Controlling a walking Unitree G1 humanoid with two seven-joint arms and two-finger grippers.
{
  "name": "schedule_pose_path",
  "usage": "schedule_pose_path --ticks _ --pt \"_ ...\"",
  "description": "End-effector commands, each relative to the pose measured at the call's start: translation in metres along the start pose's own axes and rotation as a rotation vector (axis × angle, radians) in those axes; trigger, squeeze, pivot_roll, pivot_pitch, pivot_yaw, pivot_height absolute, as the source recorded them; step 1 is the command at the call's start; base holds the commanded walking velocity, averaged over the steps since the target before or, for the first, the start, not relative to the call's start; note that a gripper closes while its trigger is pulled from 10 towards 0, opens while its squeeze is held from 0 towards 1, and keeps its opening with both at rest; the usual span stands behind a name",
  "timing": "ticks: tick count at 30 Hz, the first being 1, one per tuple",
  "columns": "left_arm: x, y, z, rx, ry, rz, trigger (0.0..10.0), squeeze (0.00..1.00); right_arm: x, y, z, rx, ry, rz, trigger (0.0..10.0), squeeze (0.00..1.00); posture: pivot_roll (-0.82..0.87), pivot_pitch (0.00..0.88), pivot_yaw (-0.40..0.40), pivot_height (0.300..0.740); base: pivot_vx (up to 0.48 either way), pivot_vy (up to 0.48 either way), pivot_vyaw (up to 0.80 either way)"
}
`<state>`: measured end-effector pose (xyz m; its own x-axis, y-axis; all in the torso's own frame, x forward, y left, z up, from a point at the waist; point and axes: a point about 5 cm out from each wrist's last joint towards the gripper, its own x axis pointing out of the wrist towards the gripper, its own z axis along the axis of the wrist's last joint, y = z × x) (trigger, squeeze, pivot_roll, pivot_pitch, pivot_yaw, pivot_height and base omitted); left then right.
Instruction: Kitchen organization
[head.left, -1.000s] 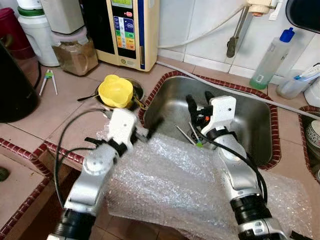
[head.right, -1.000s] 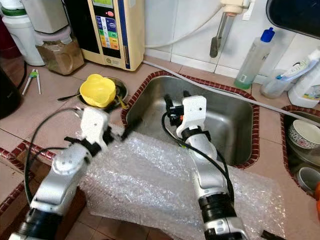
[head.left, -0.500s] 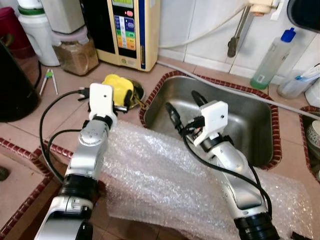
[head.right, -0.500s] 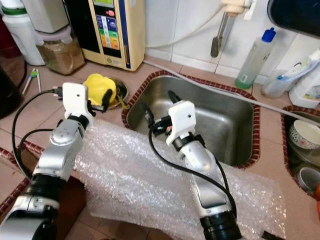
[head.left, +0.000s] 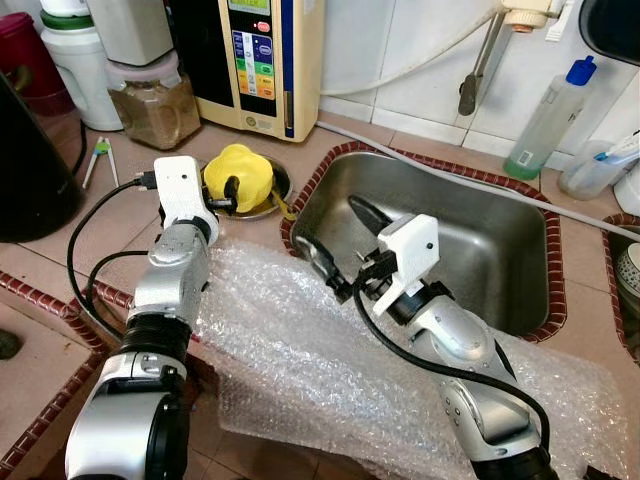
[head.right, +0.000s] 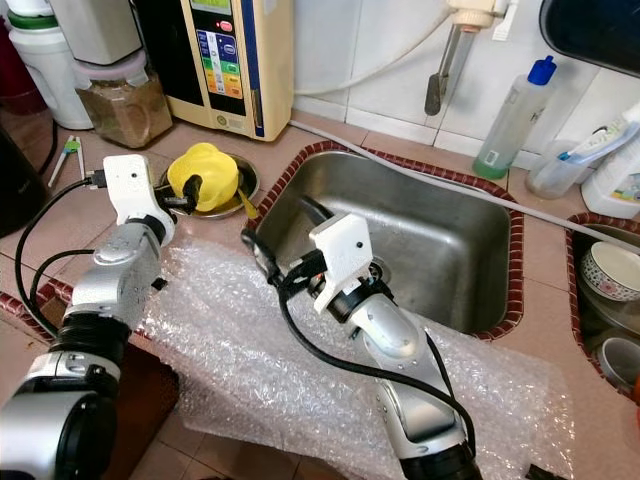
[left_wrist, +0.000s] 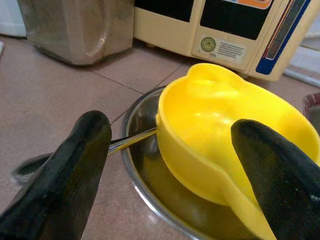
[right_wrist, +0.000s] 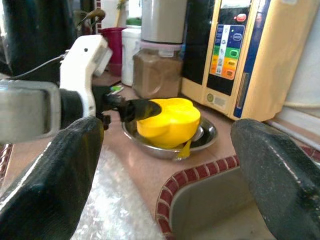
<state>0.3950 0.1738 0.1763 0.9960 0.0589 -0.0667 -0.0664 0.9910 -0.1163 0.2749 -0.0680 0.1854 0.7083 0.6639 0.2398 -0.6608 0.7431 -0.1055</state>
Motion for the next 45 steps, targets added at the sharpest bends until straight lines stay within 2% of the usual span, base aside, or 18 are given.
schedule_pose_path --ticks 1,7,10,11,13,16,23,29,35,40,45 --pt "0.004 -0.001 0.005 -0.033 0.017 -0.01 10.0 0.0 -0.001 0.003 0.004 0.001 -0.007 0.013 10.0 0.0 0.01 0.109 -0.002 0.74 0.0 0.0 0.0" --pt "0.01 -0.007 0.017 -0.064 0.013 -0.045 10.0 0.0 -0.002 0.004 0.003 0.003 0.006 0.015 10.0 0.0 0.01 0.114 0.004 0.74 0.0 0.0 0.0" --pt "0.012 -0.01 0.013 -0.13 0.08 -0.063 10.0 0.0 -0.001 0.007 0.002 0.002 0.012 0.03 10.0 0.0 0.01 0.114 0.004 0.74 0.0 0.0 0.0" --pt "0.012 -0.011 0.011 -0.15 0.102 -0.068 4.5 0.0 -0.001 0.009 0.002 0.001 0.016 0.041 10.0 0.0 0.01 0.113 0.004 0.74 0.0 0.0 0.0" --pt "0.013 -0.012 0.009 -0.165 0.123 -0.072 0.0 0.0 -0.001 0.01 0.002 0.001 0.019 0.049 10.0 0.0 0.01 0.112 0.003 0.74 0.0 0.0 0.0" --pt "0.012 -0.014 0.001 -0.232 0.183 -0.081 0.0 0.0 -0.001 0.01 0.002 0.0 0.023 0.056 10.0 0.0 0.01 0.112 0.005 0.74 0.0 0.0 0.0" --pt "0.011 -0.013 -0.005 -0.273 0.226 -0.078 0.0 0.0 -0.002 0.009 0.002 0.007 0.029 0.071 10.0 0.0 0.01 0.116 0.0 0.74 0.0 0.0 0.0" --pt "0.012 -0.009 -0.002 -0.249 0.224 -0.092 0.0 0.0 -0.001 0.019 0.004 0.051 0.02 0.152 10.0 0.0 0.02 0.121 -0.002 0.74 0.0 0.0 0.0" --pt "0.012 0.004 -0.004 -0.216 0.231 -0.029 0.0 0.0 -0.001 0.018 0.007 0.072 0.012 0.165 10.0 0.0 0.01 0.112 -0.002 0.74 0.0 0.0 0.0" --pt "0.012 0.008 -0.003 -0.115 0.226 -0.056 0.0 0.0 -0.002 0.016 0.006 0.061 0.024 0.162 10.0 0.0 0.01 0.111 -0.001 0.74 0.0 0.0 0.0" --pt "0.012 0.012 -0.002 -0.069 0.211 -0.037 0.0 0.0 -0.003 0.017 0.005 0.057 0.03 0.169 10.0 0.0 0.01 0.112 0.0 0.74 0.0 0.0 0.0"
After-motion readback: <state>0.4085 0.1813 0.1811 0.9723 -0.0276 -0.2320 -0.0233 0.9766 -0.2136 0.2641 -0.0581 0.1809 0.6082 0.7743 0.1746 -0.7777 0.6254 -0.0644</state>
